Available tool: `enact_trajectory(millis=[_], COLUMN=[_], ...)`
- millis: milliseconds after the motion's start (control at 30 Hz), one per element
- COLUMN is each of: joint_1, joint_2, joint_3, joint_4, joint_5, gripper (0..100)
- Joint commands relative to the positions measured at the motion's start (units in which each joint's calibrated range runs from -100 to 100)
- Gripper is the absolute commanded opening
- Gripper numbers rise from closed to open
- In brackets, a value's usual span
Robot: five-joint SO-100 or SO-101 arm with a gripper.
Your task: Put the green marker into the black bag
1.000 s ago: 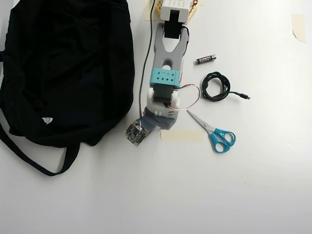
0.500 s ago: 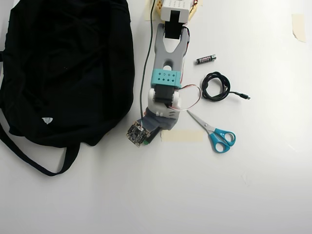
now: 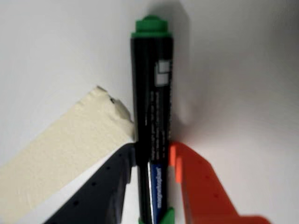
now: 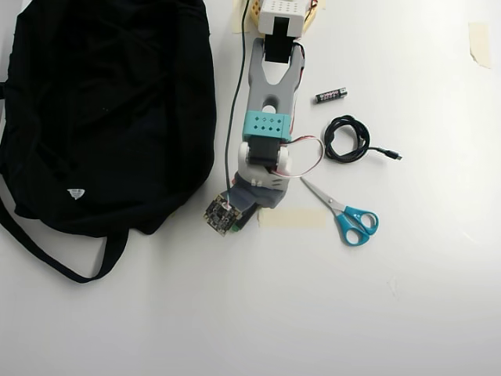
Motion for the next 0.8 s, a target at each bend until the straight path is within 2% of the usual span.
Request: enact_trajectory(millis=[0,400,767], joint_1=[-0.7,-0.9,-1.2], joint_2=[-0.8,-0.8,-0.7], joint_3=[-0.3,-14.5,-19.0], joint_4=[2.3,14.4,16.0], joint_5=[0.0,0.3,0.9], gripper=[2,2,2])
